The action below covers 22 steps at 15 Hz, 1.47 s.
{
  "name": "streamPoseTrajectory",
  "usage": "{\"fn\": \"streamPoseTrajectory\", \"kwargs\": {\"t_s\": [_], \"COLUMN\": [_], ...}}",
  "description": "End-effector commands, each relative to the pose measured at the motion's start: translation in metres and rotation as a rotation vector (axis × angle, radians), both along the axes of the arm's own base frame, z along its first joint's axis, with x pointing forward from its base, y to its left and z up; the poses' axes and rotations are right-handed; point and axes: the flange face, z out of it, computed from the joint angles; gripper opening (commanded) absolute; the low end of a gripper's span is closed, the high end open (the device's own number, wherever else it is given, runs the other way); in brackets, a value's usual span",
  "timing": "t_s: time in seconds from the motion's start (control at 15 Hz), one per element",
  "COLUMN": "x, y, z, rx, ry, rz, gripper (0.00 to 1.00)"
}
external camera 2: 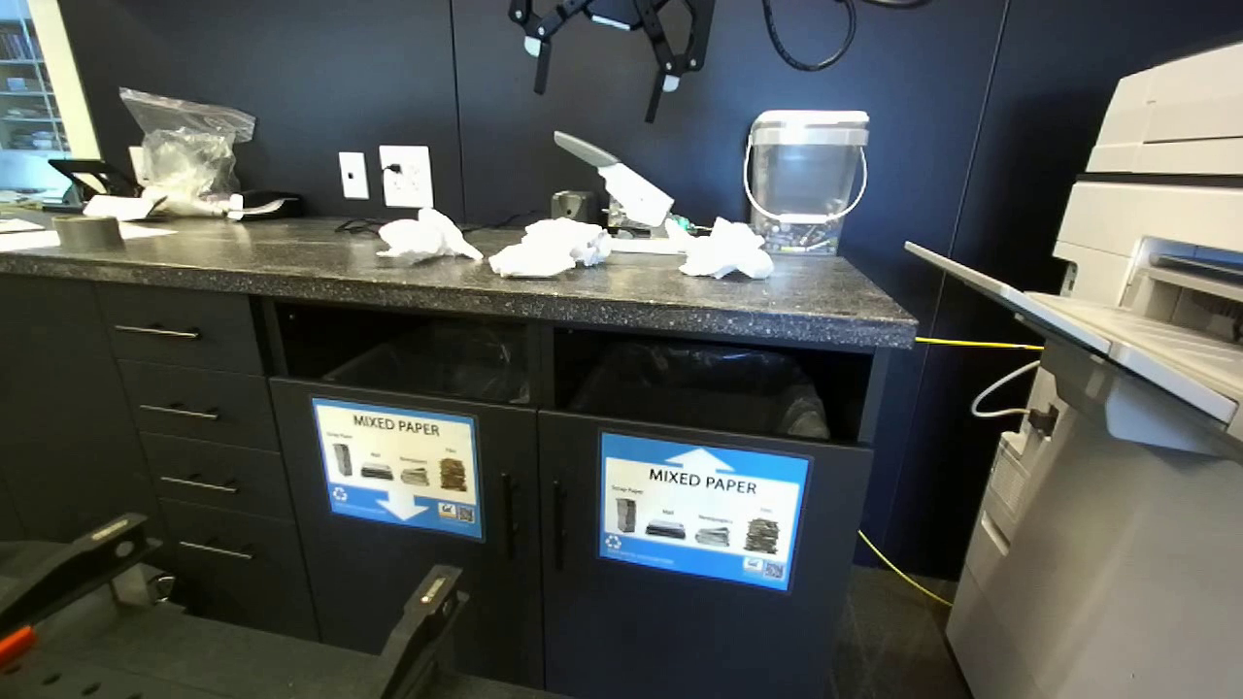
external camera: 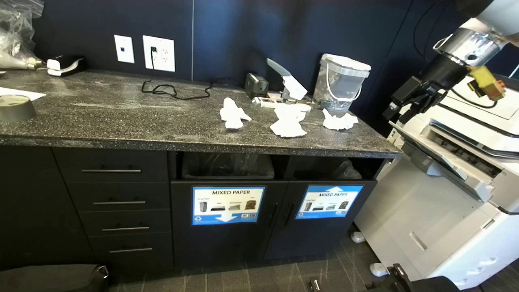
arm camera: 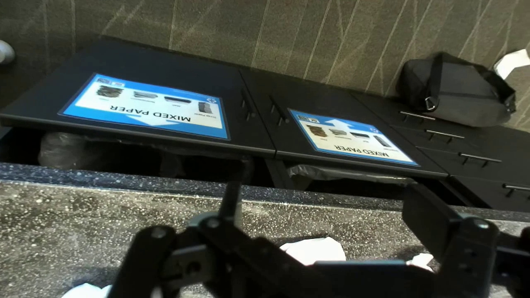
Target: Put the white pieces of paper in the right bin
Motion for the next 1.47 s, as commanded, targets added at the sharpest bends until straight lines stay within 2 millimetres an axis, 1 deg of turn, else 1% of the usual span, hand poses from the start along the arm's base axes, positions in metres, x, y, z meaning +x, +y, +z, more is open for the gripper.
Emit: {"fn": "streamPoseTrajectory", "kwargs": {"t_s": [0.0, 0.2, 0.27, 0.47, 0.67, 0.87, 0.93, 1.0, 1.07, 1.2, 1.4], "x": [0.036, 0.068, 0.082, 0.122, 0.16, 0.192, 0.2, 0.206, 0.212, 0.218, 0.223], "y": [0.012, 0.027, 0.032, 0.053, 0.082, 0.12, 0.133, 0.153, 0.166, 0.2, 0.238], "z": [-0.014, -0.028, -0.031, -0.032, -0.032, -0.031, -0.03, -0.031, -0.03, -0.029, -0.027], "rx": [0.013, 0.019, 0.017, 0.005, -0.007, -0.004, 0.007, 0.003, 0.009, 0.016, 0.029], "ry": [-0.041, -0.063, -0.066, -0.074, -0.079, -0.094, -0.1, -0.103, -0.107, -0.111, -0.114], "rz": [0.021, 0.036, 0.043, 0.082, 0.143, 0.214, 0.242, 0.27, 0.297, 0.353, 0.421], "gripper": [1.0, 1.0, 1.0, 1.0, 1.0, 1.0, 1.0, 1.0, 1.0, 1.0, 1.0]}}
